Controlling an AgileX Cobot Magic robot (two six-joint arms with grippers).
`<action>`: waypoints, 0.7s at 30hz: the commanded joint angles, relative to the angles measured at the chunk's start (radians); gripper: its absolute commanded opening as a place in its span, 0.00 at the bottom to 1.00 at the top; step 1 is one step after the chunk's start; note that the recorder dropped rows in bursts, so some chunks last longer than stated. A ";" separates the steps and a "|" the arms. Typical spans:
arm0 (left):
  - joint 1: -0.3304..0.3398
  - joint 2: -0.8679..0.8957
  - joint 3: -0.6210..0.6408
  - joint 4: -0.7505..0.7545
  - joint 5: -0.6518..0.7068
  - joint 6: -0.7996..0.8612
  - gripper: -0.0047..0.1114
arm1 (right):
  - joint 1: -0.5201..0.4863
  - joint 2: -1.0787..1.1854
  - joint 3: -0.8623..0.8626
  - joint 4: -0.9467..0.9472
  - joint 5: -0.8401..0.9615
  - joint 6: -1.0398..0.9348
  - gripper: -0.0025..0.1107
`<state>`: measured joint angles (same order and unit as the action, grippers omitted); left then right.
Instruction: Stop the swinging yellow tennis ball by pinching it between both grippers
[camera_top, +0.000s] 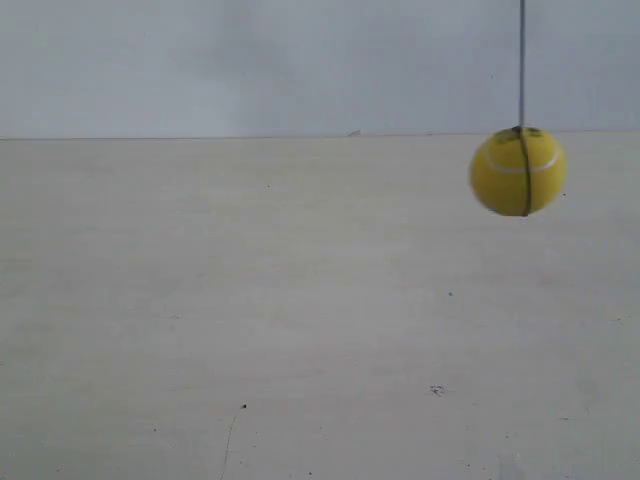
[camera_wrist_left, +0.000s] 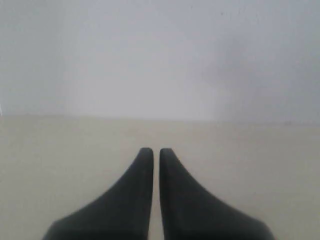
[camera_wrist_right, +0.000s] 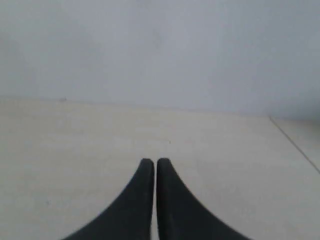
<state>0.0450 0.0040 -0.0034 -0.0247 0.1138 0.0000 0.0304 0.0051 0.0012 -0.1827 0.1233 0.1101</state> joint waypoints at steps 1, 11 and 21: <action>0.003 -0.004 0.003 -0.010 -0.227 -0.020 0.08 | 0.002 -0.005 -0.001 -0.008 -0.175 -0.004 0.02; 0.003 -0.004 0.003 0.014 -0.486 -0.465 0.08 | 0.002 -0.005 -0.001 0.027 -0.506 0.378 0.02; 0.003 0.220 -0.116 0.727 -0.816 -1.020 0.08 | 0.002 0.047 -0.083 -0.320 -0.603 0.706 0.02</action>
<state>0.0450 0.1451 -0.0716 0.5270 -0.5860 -0.9047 0.0304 0.0137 -0.0395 -0.3732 -0.4635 0.7177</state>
